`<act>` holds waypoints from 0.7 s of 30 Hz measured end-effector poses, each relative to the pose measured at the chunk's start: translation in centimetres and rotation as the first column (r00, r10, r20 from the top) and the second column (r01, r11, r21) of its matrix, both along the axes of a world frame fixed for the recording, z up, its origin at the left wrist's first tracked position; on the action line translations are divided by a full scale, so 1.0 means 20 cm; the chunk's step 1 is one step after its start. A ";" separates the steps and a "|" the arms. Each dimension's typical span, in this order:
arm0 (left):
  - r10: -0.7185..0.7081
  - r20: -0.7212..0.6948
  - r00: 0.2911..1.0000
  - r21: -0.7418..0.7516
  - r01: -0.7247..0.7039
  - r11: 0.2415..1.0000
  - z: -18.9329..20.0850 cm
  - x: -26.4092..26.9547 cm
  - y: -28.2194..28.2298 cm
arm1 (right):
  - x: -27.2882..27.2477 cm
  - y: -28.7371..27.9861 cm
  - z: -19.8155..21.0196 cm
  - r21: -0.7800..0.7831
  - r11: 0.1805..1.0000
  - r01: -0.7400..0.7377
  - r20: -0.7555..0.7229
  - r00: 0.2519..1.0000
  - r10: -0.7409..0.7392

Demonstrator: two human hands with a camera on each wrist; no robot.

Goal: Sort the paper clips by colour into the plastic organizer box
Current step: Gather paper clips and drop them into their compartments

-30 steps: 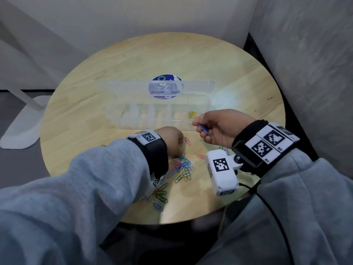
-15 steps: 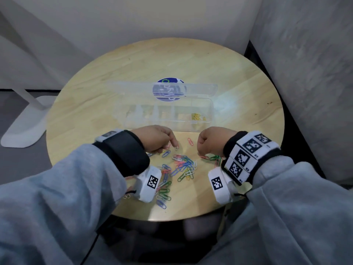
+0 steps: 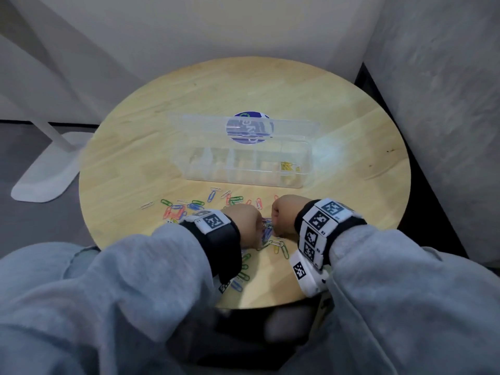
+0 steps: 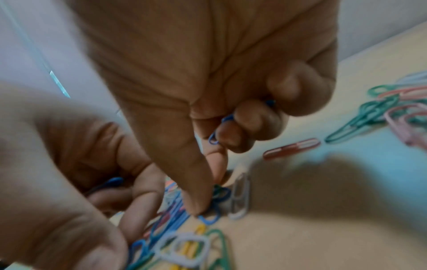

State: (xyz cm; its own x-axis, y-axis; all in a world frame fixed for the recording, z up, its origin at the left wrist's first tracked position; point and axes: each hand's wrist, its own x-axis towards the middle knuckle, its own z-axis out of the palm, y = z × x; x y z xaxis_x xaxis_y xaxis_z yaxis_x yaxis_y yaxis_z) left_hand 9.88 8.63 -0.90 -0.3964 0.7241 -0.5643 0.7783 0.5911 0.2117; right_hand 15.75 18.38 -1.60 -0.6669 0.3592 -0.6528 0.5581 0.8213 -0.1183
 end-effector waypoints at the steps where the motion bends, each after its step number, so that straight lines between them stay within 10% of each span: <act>1: 0.012 0.014 1.000 -0.002 -0.012 1.000 0.00 -0.01 -0.01 | 0.00 0.00 0.01 0.000 1.000 -0.005 0.005 1.000 0.005; 10: 0.214 0.218 0.952 0.079 -0.236 0.969 0.01 -0.13 -0.07 | 0.05 0.08 0.07 -0.046 0.992 0.114 -0.069 0.991 -0.117; 15: 0.380 0.648 0.659 0.088 -0.561 0.823 0.07 -0.18 -0.06 | 0.07 0.13 0.16 -0.154 0.973 0.172 -0.111 0.975 -0.190; 21: 0.413 0.776 0.477 0.081 -0.724 0.685 0.09 -0.20 -0.04 | 0.12 0.17 0.17 -0.301 0.906 0.297 -0.191 0.912 -0.363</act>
